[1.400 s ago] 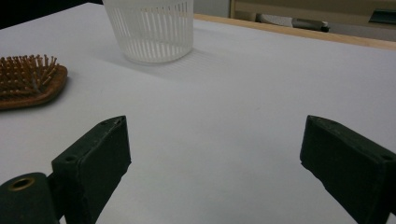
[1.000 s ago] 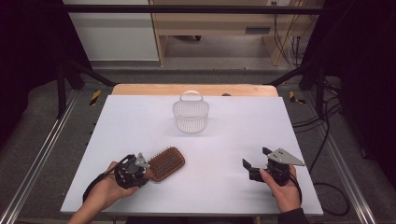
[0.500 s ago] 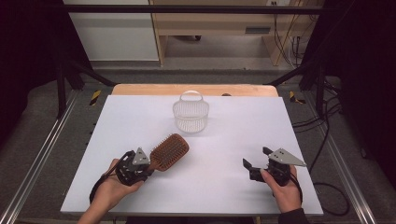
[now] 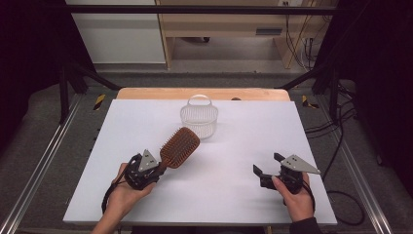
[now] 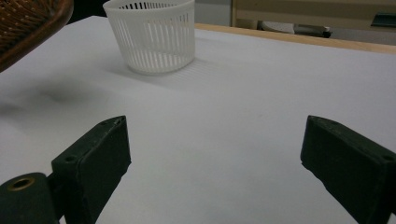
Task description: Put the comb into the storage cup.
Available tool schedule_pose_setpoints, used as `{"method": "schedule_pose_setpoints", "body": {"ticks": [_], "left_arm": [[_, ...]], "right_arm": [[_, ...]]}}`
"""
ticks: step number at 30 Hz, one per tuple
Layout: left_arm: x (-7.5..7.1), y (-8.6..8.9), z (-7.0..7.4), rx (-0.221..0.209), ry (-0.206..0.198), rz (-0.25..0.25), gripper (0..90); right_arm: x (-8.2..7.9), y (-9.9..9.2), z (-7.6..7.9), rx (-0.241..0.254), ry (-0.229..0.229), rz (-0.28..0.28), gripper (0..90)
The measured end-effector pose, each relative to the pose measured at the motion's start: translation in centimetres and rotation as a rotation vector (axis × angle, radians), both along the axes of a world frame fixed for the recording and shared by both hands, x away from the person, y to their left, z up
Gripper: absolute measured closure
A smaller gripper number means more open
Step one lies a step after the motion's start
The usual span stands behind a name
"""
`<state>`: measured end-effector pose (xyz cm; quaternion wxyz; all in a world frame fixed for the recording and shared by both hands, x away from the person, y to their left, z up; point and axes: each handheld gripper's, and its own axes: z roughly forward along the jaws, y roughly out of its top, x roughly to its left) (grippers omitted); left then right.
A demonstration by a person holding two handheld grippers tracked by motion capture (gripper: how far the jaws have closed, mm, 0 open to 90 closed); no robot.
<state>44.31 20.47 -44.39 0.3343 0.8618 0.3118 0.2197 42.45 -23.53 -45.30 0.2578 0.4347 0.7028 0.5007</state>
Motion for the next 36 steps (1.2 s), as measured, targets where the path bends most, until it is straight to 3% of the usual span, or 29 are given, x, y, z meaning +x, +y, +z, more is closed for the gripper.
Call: {"method": "schedule_pose_setpoints", "body": {"ticks": [8,12,18,23,29,36], "left_arm": [[0.0,-0.4,-0.2,-0.021,-0.012,-0.009,72.9],[-0.2,-0.8,-0.3,-0.008,-0.028,-0.015,73.0],[-0.5,-1.5,-0.2,-0.026,-0.041,-0.022,73.0],[-0.8,-1.8,0.4,-0.045,-0.068,-0.024,72.9],[-1.1,-1.7,1.0,-0.077,-0.096,-0.02,73.0],[-1.3,-1.7,1.4,-0.099,-0.109,-0.024,73.0]], "right_arm": [[0.1,0.4,0.0,0.004,-0.003,0.012,8.0],[0.1,0.7,0.1,0.009,-0.004,0.019,8.0],[0.1,2.0,0.4,0.05,0.003,0.073,7.0],[0.8,4.4,1.4,0.097,0.017,0.159,5.7],[2.0,8.9,2.3,0.149,0.03,0.285,5.6],[3.1,13.3,3.6,0.22,0.048,0.362,7.0]]}}
